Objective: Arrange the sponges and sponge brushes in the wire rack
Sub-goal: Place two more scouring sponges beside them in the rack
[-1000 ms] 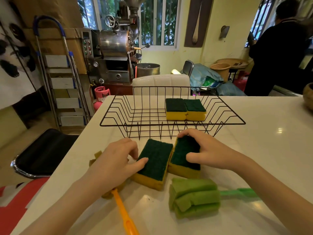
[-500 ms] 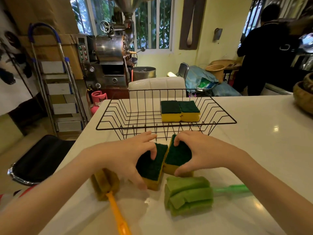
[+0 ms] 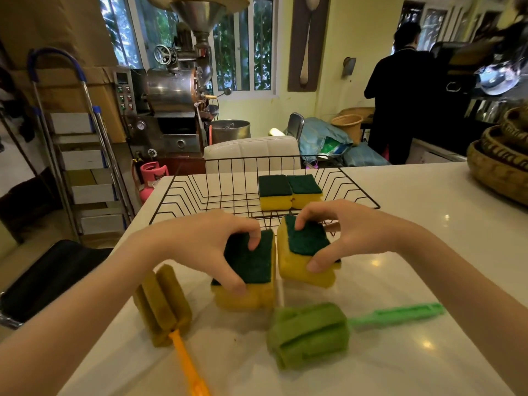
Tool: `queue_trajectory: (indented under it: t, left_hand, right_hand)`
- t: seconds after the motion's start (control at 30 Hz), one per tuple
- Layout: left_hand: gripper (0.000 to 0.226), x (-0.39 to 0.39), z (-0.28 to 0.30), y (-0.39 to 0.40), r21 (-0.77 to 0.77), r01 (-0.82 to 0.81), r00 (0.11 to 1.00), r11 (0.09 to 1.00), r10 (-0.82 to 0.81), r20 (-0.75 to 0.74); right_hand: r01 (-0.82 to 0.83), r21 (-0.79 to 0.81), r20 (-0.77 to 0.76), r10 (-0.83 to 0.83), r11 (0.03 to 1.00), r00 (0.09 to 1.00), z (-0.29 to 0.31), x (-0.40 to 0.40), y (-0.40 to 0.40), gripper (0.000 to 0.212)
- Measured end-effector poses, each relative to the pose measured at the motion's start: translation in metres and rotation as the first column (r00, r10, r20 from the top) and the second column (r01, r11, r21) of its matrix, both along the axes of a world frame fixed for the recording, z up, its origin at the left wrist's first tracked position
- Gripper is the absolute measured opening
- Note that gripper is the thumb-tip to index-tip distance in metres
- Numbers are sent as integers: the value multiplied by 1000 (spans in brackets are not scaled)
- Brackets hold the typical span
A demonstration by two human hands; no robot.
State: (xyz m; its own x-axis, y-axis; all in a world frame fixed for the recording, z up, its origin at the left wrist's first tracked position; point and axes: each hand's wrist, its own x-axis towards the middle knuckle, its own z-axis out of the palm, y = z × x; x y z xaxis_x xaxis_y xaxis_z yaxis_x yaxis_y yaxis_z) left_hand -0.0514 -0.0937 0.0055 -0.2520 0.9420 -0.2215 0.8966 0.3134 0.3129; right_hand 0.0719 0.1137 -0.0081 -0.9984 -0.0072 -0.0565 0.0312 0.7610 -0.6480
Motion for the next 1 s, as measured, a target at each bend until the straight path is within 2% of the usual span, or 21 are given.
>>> queue_trajectory:
  t: [0.1,0.23,0.53,0.63,0.77,0.9,1.0]
  left_hand:
    - [45,-7,22,-3,76,-15,998,997,10,66]
    - [46,-23,40,-3,184,-71,988,980,44,150]
    - [48,-77,39,19,393,-197,978,898,209,12]
    - [52,-105,29,28,364,-213,969,907,242,-37]
    - [56,-142,12,42,285,-244,956,927,280,-91]
    - [61,-167,-3,50,216,-257,933,942,300,-201]
    - [62,-179,-13,49,171,-282,921,944,317,-227]
  right_hand:
    - [2,-73,-7,-3,997,1000,18,1,8,43]
    - [6,-103,-97,-16,995,995,37,-9,18,44]
    - [21,-143,-284,-61,990,957,42,-82,36,58]
    - [31,-171,-318,-85,985,944,42,-112,39,61]
    - [34,-139,-288,-73,990,955,40,-150,38,66]
    - [10,-27,-273,-17,1000,962,31,-185,34,73]
    - [-29,31,-235,35,999,971,22,-208,29,75]
